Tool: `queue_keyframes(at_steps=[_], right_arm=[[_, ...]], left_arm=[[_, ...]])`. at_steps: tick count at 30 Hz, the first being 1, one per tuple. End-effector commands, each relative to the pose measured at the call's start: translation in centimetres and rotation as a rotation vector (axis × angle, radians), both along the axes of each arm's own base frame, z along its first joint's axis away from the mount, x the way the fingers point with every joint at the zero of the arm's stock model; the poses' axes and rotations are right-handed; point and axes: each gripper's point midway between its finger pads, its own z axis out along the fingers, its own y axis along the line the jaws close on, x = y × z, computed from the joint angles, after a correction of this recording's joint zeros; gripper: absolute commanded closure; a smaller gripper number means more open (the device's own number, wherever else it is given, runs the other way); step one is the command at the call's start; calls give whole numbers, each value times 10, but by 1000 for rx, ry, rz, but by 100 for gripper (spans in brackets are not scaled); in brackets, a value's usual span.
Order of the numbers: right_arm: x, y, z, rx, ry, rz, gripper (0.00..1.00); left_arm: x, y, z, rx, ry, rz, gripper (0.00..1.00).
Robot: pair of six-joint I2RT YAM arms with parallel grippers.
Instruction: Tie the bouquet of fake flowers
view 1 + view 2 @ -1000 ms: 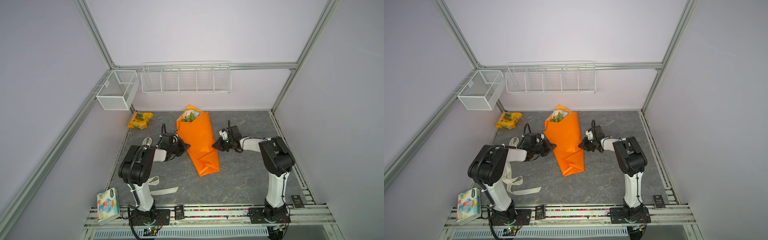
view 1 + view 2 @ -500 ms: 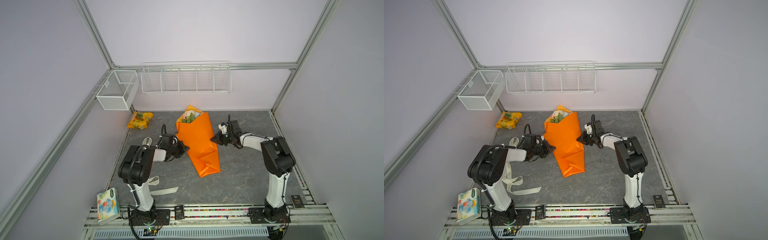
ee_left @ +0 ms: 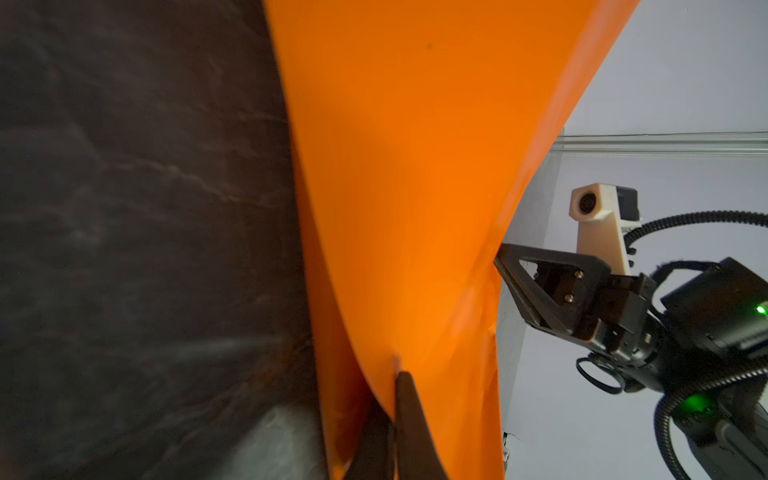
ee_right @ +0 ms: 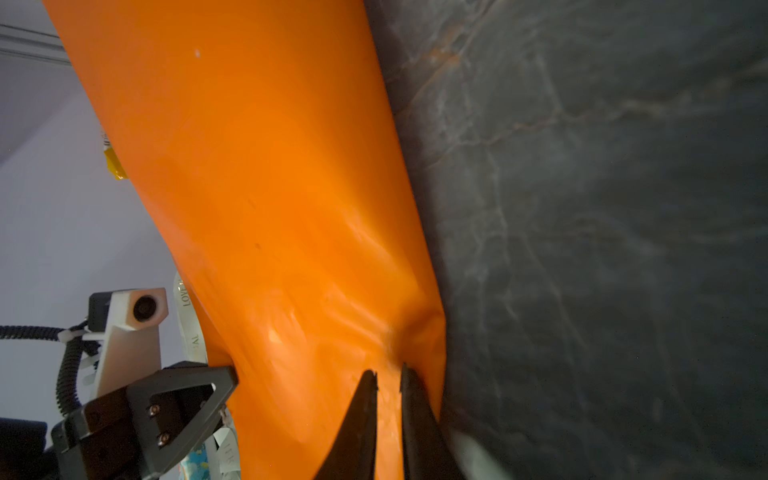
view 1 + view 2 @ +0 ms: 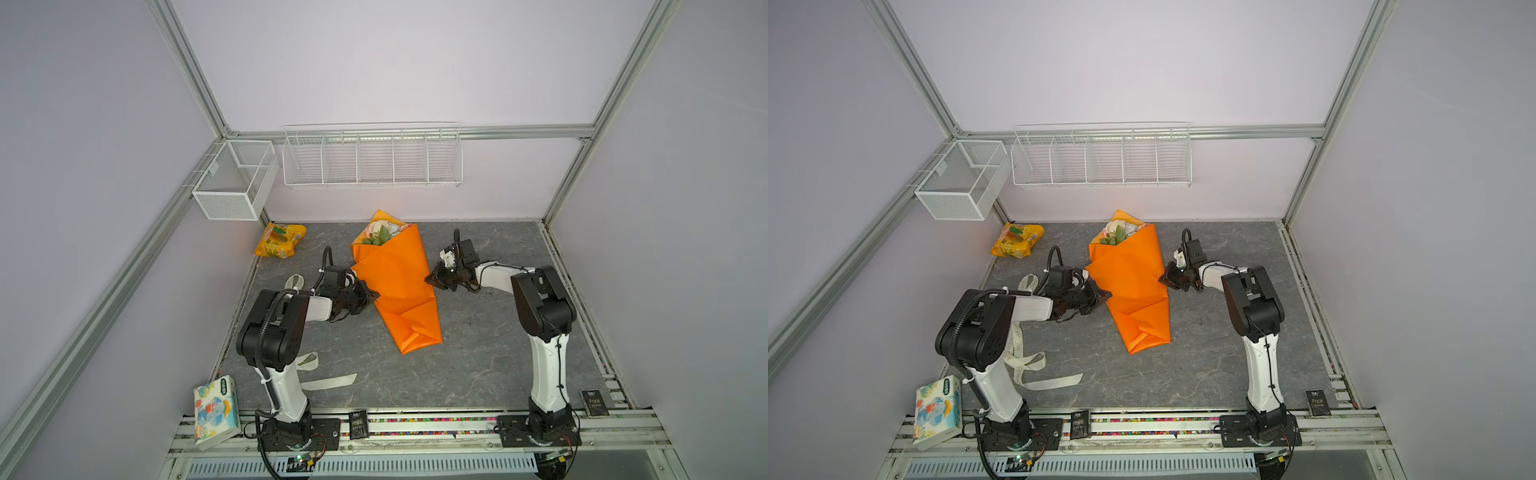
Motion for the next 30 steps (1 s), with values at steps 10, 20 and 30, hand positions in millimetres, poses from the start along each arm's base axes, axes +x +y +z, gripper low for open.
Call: queue_keyframes(at_steps=[10, 20, 30], right_arm=[[-120, 36, 35, 49, -13, 153, 83], [-166, 26, -26, -11, 136, 174, 84], [-192, 21, 14, -7, 64, 233, 83]], left_arm=[[7, -2, 6, -17, -28, -28, 95], [8, -3, 7, -19, -26, -30, 95], [10, -2, 4, -12, -18, -27, 95]])
